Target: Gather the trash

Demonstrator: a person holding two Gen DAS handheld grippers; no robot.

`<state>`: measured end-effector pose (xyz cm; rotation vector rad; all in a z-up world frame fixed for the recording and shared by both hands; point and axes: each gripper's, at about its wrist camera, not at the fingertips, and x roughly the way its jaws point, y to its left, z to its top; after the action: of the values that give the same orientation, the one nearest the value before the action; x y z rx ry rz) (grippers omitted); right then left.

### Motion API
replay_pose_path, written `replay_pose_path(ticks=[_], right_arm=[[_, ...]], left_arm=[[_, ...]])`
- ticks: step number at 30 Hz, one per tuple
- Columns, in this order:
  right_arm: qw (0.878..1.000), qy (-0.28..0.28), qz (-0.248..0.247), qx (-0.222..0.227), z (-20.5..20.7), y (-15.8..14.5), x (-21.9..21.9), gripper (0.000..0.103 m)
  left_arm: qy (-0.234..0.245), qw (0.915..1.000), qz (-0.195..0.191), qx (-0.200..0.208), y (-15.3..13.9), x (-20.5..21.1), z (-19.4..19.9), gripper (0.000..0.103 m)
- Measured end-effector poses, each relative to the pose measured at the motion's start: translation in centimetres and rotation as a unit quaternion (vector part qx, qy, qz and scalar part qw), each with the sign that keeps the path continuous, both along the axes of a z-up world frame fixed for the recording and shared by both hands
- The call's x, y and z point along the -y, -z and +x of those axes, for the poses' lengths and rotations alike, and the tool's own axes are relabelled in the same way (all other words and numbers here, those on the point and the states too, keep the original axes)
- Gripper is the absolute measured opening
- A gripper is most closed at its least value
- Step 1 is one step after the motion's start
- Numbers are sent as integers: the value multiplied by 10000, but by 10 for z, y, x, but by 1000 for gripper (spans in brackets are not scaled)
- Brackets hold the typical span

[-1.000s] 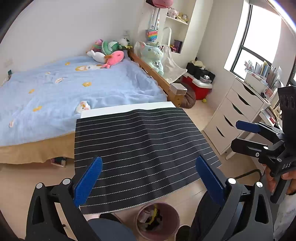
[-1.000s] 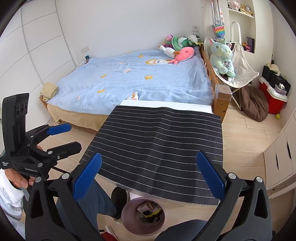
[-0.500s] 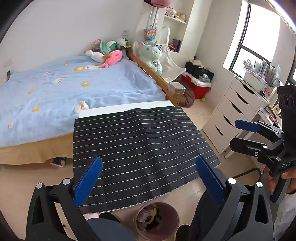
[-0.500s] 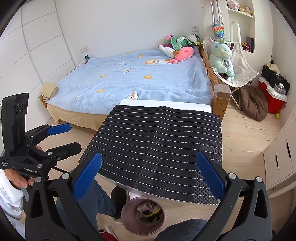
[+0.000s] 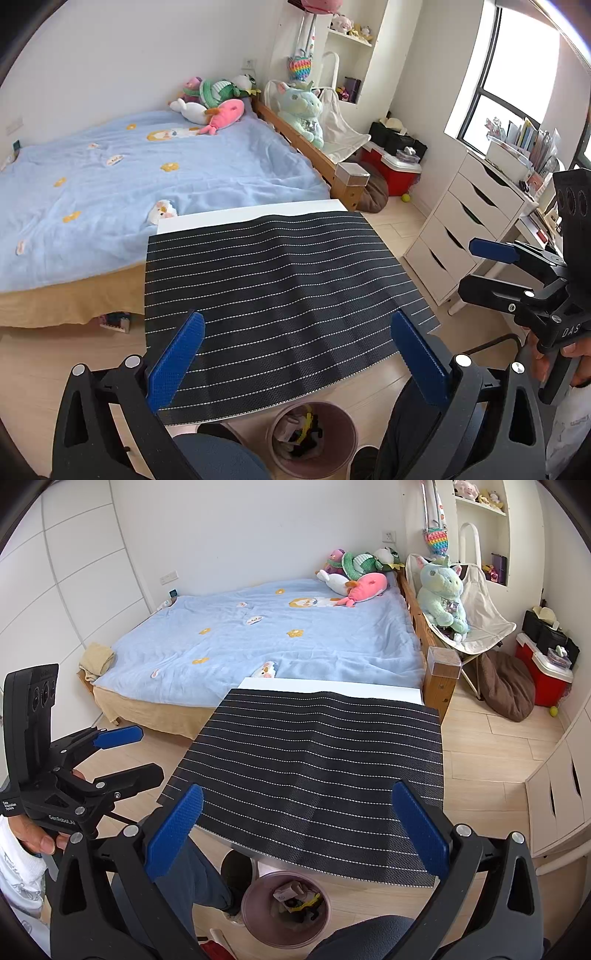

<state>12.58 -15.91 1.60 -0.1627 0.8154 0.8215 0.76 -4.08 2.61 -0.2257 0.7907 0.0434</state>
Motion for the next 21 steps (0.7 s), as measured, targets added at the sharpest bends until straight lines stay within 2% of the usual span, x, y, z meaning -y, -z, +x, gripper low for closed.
replay_pose_path(ticks=[21], right_arm=[[10000,3,-5,-5,0,1,2,100]], left_arm=[[8,10000,-13,-2,1,1,0,97]])
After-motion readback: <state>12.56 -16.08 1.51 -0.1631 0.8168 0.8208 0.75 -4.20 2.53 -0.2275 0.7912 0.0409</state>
